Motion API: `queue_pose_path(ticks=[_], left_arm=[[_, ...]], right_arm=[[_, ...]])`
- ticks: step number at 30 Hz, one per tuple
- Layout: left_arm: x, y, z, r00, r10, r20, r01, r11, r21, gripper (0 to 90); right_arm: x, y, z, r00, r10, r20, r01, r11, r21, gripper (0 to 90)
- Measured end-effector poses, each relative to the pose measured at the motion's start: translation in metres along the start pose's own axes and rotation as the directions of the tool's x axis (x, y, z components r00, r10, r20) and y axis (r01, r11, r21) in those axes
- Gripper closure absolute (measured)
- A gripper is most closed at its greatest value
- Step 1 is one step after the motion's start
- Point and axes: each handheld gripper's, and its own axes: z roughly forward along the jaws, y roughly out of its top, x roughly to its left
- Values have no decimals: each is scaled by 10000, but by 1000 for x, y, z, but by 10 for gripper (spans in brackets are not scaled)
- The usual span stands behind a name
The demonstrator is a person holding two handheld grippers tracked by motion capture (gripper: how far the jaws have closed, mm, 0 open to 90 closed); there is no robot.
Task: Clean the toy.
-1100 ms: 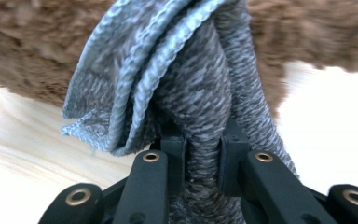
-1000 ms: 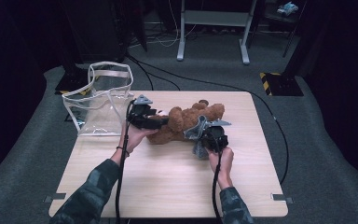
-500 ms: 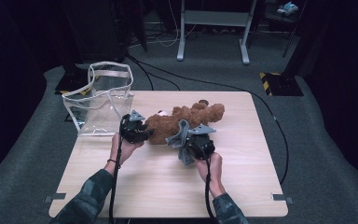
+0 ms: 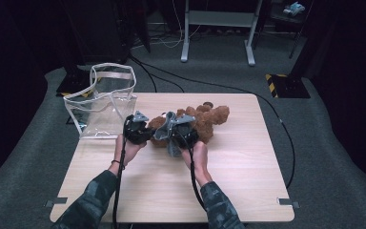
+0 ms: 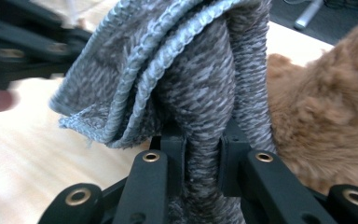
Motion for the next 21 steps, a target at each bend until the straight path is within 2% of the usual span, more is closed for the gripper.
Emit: queue_pose_path(ticks=[3, 4, 9, 10, 13, 14, 16, 17, 18, 19, 20, 21], left_arm=[[2, 0, 0, 10000, -5, 88, 5, 10000, -11, 820], [2, 0, 0, 10000, -5, 88, 5, 10000, -11, 820], [2, 1, 0, 9997, -95, 208, 97, 9999, -88, 819], [2, 1, 0, 9997, -95, 208, 97, 9999, -88, 819], [4, 2, 0, 9997, -71, 243, 74, 9999, -102, 819], [5, 2, 0, 9995, -104, 315, 106, 9999, -76, 818], [6, 1, 0, 9991, -234, 366, 239, 9996, -134, 818], [6, 1, 0, 9991, -234, 366, 239, 9996, -134, 817], [7, 2, 0, 9990, -186, 409, 188, 9998, -53, 817], [7, 2, 0, 9990, -202, 401, 204, 9998, -56, 817], [7, 2, 0, 9989, -230, 410, 233, 9997, -57, 817], [8, 2, 0, 9986, -263, 464, 264, 9997, -18, 816]], right_arm=[[-17, -6, -2, 9978, 620, 248, -621, 9981, 46, 766], [-17, -6, -2, 9978, 620, 248, -621, 9981, 46, 766], [-41, -13, -16, 9905, 1171, 727, -1150, 9928, -328, 766], [-41, -13, -16, 9905, 1171, 727, -1150, 9928, -328, 766], [-52, -14, -23, 9835, 1479, 1039, -1437, 9885, -466, 766], [-55, -14, -26, 9820, 1478, 1179, -1431, 9886, -478, 766], [-61, -15, -33, 9749, 1771, 1351, -1685, 9831, -721, 766], [-61, -15, -33, 9749, 1771, 1351, -1685, 9831, -721, 766], [-61, -15, -36, 9778, 1660, 1280, -1573, 9846, -758, 766], [-53, -14, -39, 9844, 1476, 960, -1401, 9868, -812, 766], [-53, -14, -39, 9844, 1476, 960, -1401, 9868, -812, 766], [-39, -13, -38, 9927, 1144, 387, -1112, 9910, -749, 766]])
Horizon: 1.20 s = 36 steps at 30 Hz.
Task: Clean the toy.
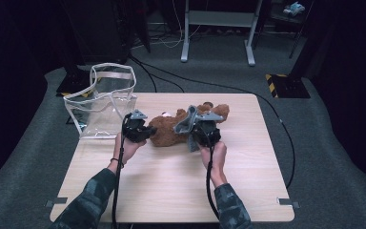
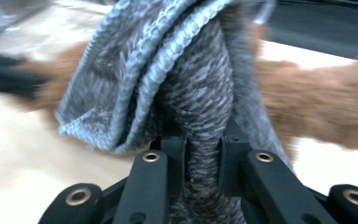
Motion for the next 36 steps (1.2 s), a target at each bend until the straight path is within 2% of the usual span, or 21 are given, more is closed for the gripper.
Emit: queue_pose_path(ticks=[1, 2, 3, 4, 5, 9, 10, 11, 12, 13, 14, 15, 21, 23, 25, 26, 28, 29, 30, 33, 36], left_arm=[[0, 0, 0, 10000, 0, 0, 0, 10000, 0, 817], [0, 0, 0, 10000, -40, 21, 41, 10000, -24, 817], [1, 0, 1, 9999, -116, 70, 116, 9999, -25, 816], [1, 0, 1, 9999, -116, 70, 116, 9999, -25, 817], [1, 1, 1, 10000, -58, 49, 58, 10000, 26, 817], [0, 1, 1, 10000, 26, 5, -26, 10000, 45, 818], [1, 1, 1, 10000, 25, 13, -25, 10000, 41, 818], [1, 1, 1, 10000, 26, 48, -26, 10000, 58, 818], [1, 1, 1, 10000, 26, 48, -26, 10000, 58, 818], [1, 1, 0, 10000, 31, 56, -32, 10000, 46, 819], [1, 1, 0, 10000, 31, 56, -32, 10000, 46, 818], [2, 1, 1, 10000, 22, 68, -22, 10000, 18, 819], [1, 2, 1, 10000, 69, 49, -70, 10000, 50, 819], [1, 2, 1, 10000, 48, 65, -49, 10000, 87, 819], [2, 3, 1, 9998, -103, 148, 101, 9999, 97, 818], [2, 3, 1, 9998, -125, 157, 123, 9999, 93, 819], [2, 3, 1, 9999, -104, 129, 103, 9999, 86, 819], [2, 4, 1, 9999, -103, 130, 102, 9999, 76, 819], [2, 4, 1, 9999, -97, 126, 96, 9999, 81, 819], [1, 5, 1, 9999, -76, 143, 73, 9998, 159, 819], [3, 4, 2, 9999, -75, 137, 73, 9999, 139, 819]], right_arm=[[0, 0, 0, 10000, 0, 0, 0, 10000, 0, 766], [9, -1, 2, 9996, -180, -227, 182, 9998, 77, 766], [26, -4, 9, 9947, -668, -776, 690, 9973, 262, 766], [26, -4, 9, 9947, -668, -776, 690, 9973, 262, 766], [41, -6, 18, 9891, -1019, -1067, 1077, 9929, 498, 765], [50, -7, 33, 9897, -1072, -950, 1142, 9909, 718, 765], [47, -7, 37, 9911, -1023, -853, 1086, 9915, 722, 765], [36, -8, 38, 9967, -613, -531, 655, 9946, 801, 765], [36, -8, 38, 9967, -613, -531, 655, 9946, 801, 765], [21, -9, 36, 9994, -217, -264, 234, 9974, 676, 765], [21, -9, 36, 9994, -217, -264, 234, 9974, 676, 765], [9, -12, 31, 10000, 26, -37, -23, 9981, 622, 764], [-4, -21, 20, 9997, 125, 220, -137, 9984, 541, 764], [3, -23, 20, 9999, 108, 15, -109, 9981, 601, 765], [21, -25, 24, 9985, -268, -469, 300, 9971, 693, 764], [26, -25, 26, 9954, -609, -735, 657, 9957, 653, 765], [34, -25, 28, 9938, -627, -914, 694, 9950, 721, 764], [39, -25, 31, 9882, -1011, -1151, 1102, 9910, 757, 764], [46, -24, 33, 9872, -908, -1309, 1022, 9913, 835, 763], [59, -25, 44, 9802, -1210, -1568, 1369, 9860, 949, 761], [59, -25, 55, 9845, -1124, -1345, 1290, 9841, 1224, 760]])
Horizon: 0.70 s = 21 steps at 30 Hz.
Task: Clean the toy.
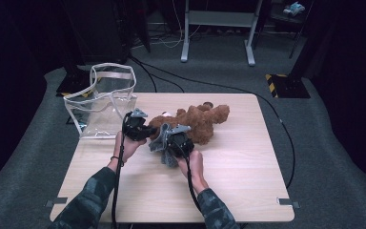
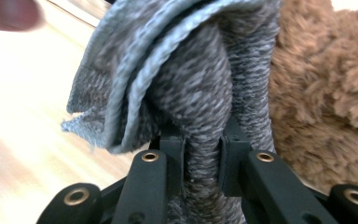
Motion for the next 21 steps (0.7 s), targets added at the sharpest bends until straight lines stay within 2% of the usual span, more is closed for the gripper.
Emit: queue_pose_path(ticks=[2, 3, 4, 5, 6, 7, 8, 12, 15, 16, 17, 18, 19, 20, 21], left_arm=[[0, 0, 0, 10000, 14, 26, -14, 10000, 26, 819], [1, 0, 0, 10000, -24, 43, 24, 10000, 8, 820], [1, 0, 0, 10000, -30, 47, 30, 10000, 2, 820], [2, 0, 0, 10000, -37, 73, 37, 10000, -6, 819], [2, 0, 0, 9999, -57, 91, 57, 10000, -6, 819], [2, -1, 0, 9999, -61, 102, 61, 10000, -9, 819], [2, -1, 0, 9999, -60, 111, 61, 10000, -11, 819], [0, 0, 1, 9999, -56, 96, 56, 10000, -44, 819], [0, 0, 2, 9999, -123, 91, 124, 9999, -84, 820], [0, 0, 2, 9999, -122, 90, 123, 9999, -63, 820], [0, 0, 2, 10000, -56, 51, 56, 10000, -40, 820], [0, 0, 2, 10000, -52, 40, 53, 10000, -33, 820], [0, 0, 2, 10000, -39, 32, 39, 10000, -51, 820], [0, 0, 2, 10000, -33, 27, 34, 10000, -46, 820], [1, 0, 2, 10000, -12, 9, 12, 10000, -19, 820]], right_arm=[[-4, -1, 1, 10000, 48, 70, -48, 10000, -7, 760], [-14, -3, 0, 9987, 323, 405, -326, 9994, 73, 761], [-14, -3, 0, 9987, 323, 405, -326, 9994, 73, 761], [-21, -4, -2, 9969, 551, 564, -558, 9984, 107, 761], [-28, -7, -4, 9939, 746, 818, -759, 9970, 132, 761], [-43, -12, -10, 9863, 1286, 1030, -1306, 9913, 129, 760], [-50, -15, -13, 9829, 1436, 1150, -1457, 9893, 96, 759], [-56, -20, -20, 9793, 1517, 1337, -1533, 9882, 13, 760], [-46, -19, -21, 9890, 1069, 1020, -1073, 9942, -13, 760], [-32, -15, -18, 9962, 696, 522, -695, 9976, -34, 760], [-32, -15, -18, 9962, 696, 522, -695, 9976, -34, 760], [-24, -13, -15, 9983, 446, 385, -448, 9990, 29, 760], [-9, -7, -6, 9997, -154, 209, 149, 9997, 208, 759], [-9, -7, -6, 9997, -154, 209, 149, 9997, 208, 759], [-1, -4, 2, 9991, -344, 246, 337, 9990, 281, 759]])
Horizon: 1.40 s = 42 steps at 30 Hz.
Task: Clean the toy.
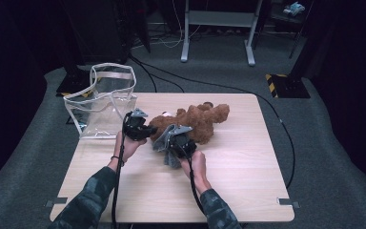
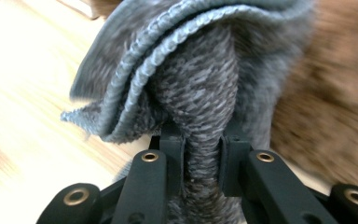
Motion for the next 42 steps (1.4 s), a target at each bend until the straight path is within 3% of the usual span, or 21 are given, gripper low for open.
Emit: queue_pose_path(ticks=[5, 6, 7, 11, 17, 21, 24, 26, 28, 31, 34, 36, 39, 40, 42], left_arm=[[1, 0, 0, 9999, 17, 112, -18, 10000, 47, 820], [2, -1, 0, 9999, 12, 123, -12, 10000, 51, 820], [2, -1, 0, 9999, -6, 134, 5, 10000, 41, 820], [2, -1, -1, 9999, -5, 139, 4, 10000, 36, 820], [2, -1, -1, 9998, -10, 178, 9, 10000, 35, 820], [2, -2, -1, 9998, 6, 202, -7, 10000, 34, 820], [2, -2, -1, 9998, -2, 218, 1, 10000, 35, 820], [2, -2, 0, 9998, 1, 197, -1, 10000, -6, 820], [3, -2, -1, 9998, 6, 214, -7, 10000, 31, 820], [3, -2, 0, 9998, -2, 190, 1, 10000, 31, 820], [3, -2, 0, 9998, -22, 189, 22, 10000, 22, 819], [3, -2, 0, 9998, -21, 193, 21, 10000, 29, 819], [3, -2, 0, 9998, -1, 199, 0, 10000, 40, 820], [3, -2, 1, 9998, -29, 198, 28, 10000, 26, 820], [3, -2, 1, 9998, -14, 202, 13, 10000, 29, 820]], right_arm=[[-9, -2, 2, 9989, 444, 139, -444, 9990, 54, 760], [-21, -6, -3, 9976, 626, 290, -627, 9980, 27, 761], [-21, -6, -3, 9976, 626, 290, -627, 9980, 27, 761], [-44, -16, -14, 9909, 1179, 654, -1180, 9930, -32, 762], [-79, -32, -27, 9754, 1772, 1309, -1789, 9839, 14, 762], [-105, -42, -36, 9552, 2203, 1974, -2235, 9747, -61, 763], [-125, -50, -42, 9278, 2691, 2584, -2752, 9613, -129, 763], [-133, -53, -47, 9173, 2955, 2668, -3028, 9530, -146, 763], [-131, -54, -51, 9202, 2967, 2555, -3026, 9530, -169, 763], [-114, -49, -51, 9463, 2537, 2002, -2576, 9662, -71, 763], [-85, -40, -45, 9750, 1888, 1171, -1911, 9815, 86, 763], [-64, -32, -36, 9882, 1375, 674, -1384, 9903, 86, 762], [-32, -20, -22, 9979, 640, -46, -640, 9979, 109, 762], [-15, -13, -13, 9991, 141, -390, -136, 9998, 138, 762], [-7, -8, -9, 9985, 50, -538, -44, 9999, 107, 761]])
